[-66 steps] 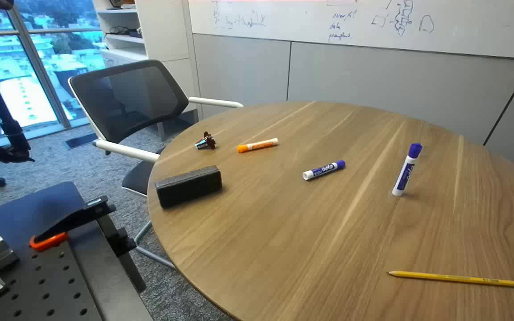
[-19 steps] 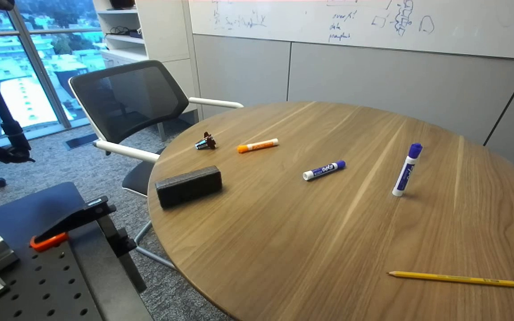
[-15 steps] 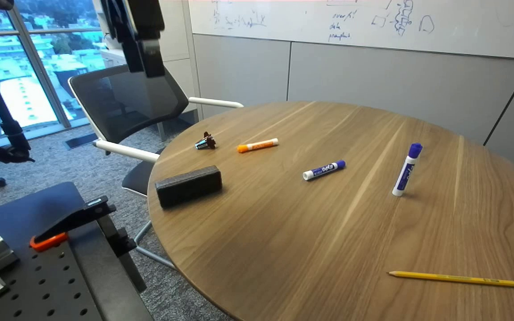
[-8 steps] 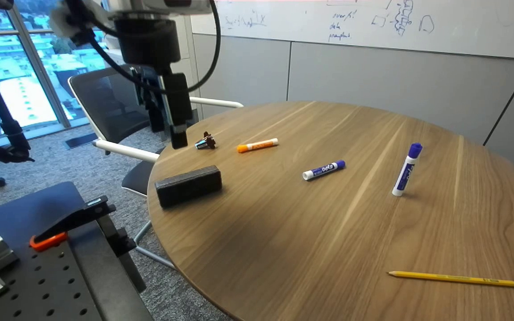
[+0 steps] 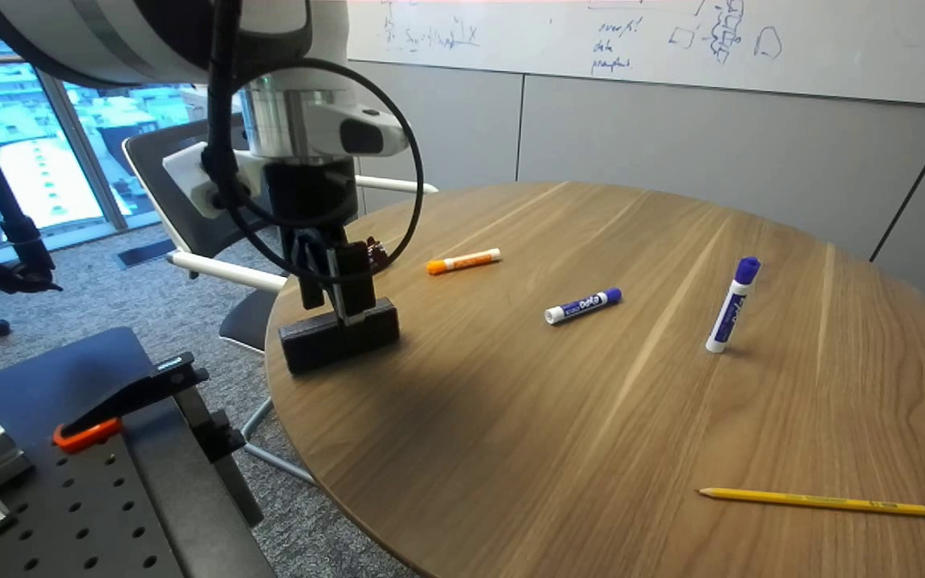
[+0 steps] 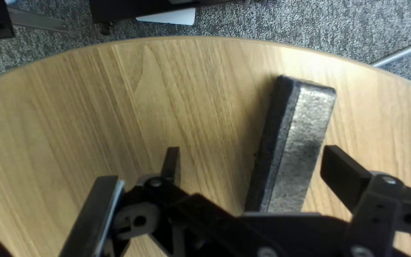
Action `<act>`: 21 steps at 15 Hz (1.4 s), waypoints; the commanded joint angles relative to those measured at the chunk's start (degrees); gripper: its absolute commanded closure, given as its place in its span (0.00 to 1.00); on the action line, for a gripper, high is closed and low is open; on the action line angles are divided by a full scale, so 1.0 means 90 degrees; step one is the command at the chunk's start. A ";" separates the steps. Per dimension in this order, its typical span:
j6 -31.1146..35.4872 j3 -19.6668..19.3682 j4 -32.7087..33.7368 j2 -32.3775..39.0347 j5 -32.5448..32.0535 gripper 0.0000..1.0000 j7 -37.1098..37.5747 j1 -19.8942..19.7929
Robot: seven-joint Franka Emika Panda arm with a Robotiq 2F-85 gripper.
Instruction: Move the black rectangular object to the right
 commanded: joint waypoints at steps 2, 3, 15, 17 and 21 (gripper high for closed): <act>0.0157 -0.0209 0.0546 0.0541 0.0254 0.00 -0.0137 0.0387; 0.0152 -0.0218 0.0649 0.0639 0.0281 0.00 -0.0141 0.0431; -0.0168 -0.0106 0.0659 0.0451 0.1051 0.86 -0.0503 0.0314; -0.0320 -0.0180 0.0273 -0.0002 0.1137 0.93 -0.0626 0.0190; -0.0496 -0.0592 -0.0082 -0.0666 0.1135 0.93 -0.0678 -0.0259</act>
